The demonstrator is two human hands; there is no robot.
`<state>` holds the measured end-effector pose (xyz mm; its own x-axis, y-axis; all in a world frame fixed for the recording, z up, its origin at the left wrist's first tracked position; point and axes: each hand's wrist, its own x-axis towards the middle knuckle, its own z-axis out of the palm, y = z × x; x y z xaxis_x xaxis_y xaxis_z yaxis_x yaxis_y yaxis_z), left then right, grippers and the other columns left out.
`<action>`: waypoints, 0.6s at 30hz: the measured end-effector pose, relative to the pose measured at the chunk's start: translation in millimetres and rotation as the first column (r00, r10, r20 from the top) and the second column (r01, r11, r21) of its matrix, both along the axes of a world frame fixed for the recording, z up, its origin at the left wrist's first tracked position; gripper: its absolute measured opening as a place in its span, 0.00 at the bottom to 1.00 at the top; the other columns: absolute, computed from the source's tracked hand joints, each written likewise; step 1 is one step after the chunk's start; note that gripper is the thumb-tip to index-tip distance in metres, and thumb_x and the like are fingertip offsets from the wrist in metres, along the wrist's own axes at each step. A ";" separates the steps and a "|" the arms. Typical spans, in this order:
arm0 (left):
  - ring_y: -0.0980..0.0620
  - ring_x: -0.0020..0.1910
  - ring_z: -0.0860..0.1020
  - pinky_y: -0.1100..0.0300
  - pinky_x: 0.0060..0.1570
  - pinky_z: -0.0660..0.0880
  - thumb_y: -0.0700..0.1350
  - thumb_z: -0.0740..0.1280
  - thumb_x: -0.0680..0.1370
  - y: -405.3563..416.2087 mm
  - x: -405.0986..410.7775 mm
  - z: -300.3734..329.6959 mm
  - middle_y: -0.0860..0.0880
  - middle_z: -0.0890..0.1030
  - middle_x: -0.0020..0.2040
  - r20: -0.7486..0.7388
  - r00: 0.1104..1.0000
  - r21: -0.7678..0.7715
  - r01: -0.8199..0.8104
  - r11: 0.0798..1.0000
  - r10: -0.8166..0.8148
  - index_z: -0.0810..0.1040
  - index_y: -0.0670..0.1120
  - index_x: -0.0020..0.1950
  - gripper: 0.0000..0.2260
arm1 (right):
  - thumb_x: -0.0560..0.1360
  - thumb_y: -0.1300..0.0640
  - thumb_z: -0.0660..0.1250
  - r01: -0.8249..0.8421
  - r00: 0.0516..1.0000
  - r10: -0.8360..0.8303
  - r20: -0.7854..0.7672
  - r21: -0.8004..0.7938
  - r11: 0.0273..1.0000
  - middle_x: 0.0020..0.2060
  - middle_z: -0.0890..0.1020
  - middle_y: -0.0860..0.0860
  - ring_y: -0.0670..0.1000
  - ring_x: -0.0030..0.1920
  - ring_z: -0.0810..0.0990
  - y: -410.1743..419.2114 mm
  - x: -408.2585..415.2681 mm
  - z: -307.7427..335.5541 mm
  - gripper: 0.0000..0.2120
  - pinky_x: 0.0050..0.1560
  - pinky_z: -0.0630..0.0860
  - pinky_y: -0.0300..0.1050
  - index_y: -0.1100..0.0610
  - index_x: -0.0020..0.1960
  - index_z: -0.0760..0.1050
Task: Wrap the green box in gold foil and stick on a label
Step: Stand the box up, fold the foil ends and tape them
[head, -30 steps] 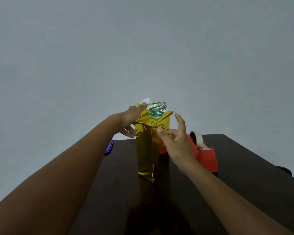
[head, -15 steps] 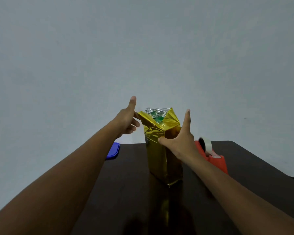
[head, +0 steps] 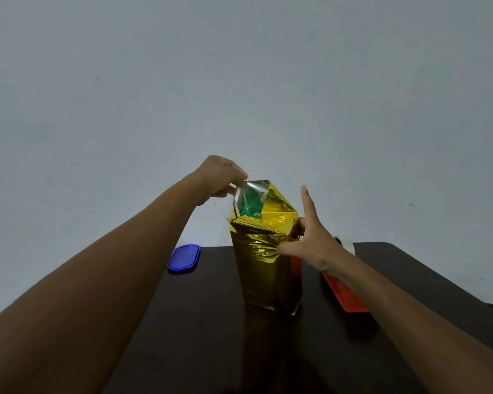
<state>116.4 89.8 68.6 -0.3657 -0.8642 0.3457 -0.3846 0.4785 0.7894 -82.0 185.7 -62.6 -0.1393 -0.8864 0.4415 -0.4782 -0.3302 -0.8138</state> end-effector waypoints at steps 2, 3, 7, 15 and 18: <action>0.49 0.46 0.80 0.56 0.47 0.78 0.43 0.73 0.77 1.4 -1.3 2.4 0.45 0.83 0.51 -0.006 0.999 0.020 0.035 0.999 -0.035 0.82 0.46 0.52 0.05 | 0.61 0.52 0.77 -0.009 1.000 0.009 0.005 0.013 1.000 0.56 0.80 0.61 0.59 0.56 0.81 -0.4 -0.8 1.5 0.62 0.56 0.80 0.51 0.27 0.74 0.33; 0.48 0.49 0.80 0.56 0.48 0.78 0.46 0.74 0.76 1.9 -1.3 3.1 0.46 0.83 0.52 0.095 0.995 0.024 0.032 0.999 -0.035 0.82 0.47 0.55 0.10 | 0.61 0.52 0.77 -0.014 1.000 0.014 -0.003 0.018 1.000 0.56 0.80 0.62 0.60 0.56 0.81 0.0 -0.8 2.7 0.62 0.57 0.80 0.52 0.27 0.74 0.33; 0.51 0.41 0.76 0.62 0.37 0.73 0.41 0.74 0.76 5.6 -0.9 4.9 0.47 0.82 0.45 0.205 0.979 -0.066 0.029 0.997 -0.015 0.85 0.44 0.51 0.05 | 0.64 0.55 0.77 -0.057 0.998 0.058 -0.025 0.037 0.998 0.60 0.79 0.59 0.57 0.56 0.81 1.5 -0.9 6.4 0.62 0.56 0.82 0.50 0.29 0.76 0.33; 0.48 0.38 0.79 0.58 0.39 0.79 0.41 0.63 0.81 -7.5 15.9 -35.0 0.43 0.80 0.43 -0.488 0.866 0.066 -0.092 0.994 0.113 0.80 0.41 0.55 0.08 | 0.66 0.61 0.76 -0.093 0.995 0.088 0.050 0.103 0.990 0.59 0.80 0.56 0.57 0.58 0.80 2.6 -9.0 9.3 0.62 0.58 0.80 0.50 0.34 0.78 0.33; 0.44 0.45 0.82 0.53 0.46 0.82 0.40 0.64 0.82 -11.4 21.9 -78.5 0.40 0.82 0.47 -0.465 0.875 0.092 -0.099 0.991 0.130 0.81 0.40 0.52 0.07 | 0.62 0.59 0.75 -0.099 0.993 0.090 0.076 0.122 0.988 0.61 0.79 0.54 0.55 0.60 0.79 3.3 -8.7 11.4 0.63 0.63 0.77 0.53 0.34 0.78 0.33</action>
<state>138.2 78.3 -9.9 -0.0713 -0.9159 0.3950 -0.0105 0.3967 0.9179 -90.7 189.1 -51.2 -0.0792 -0.9448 0.3181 -0.3898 -0.2643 -0.8822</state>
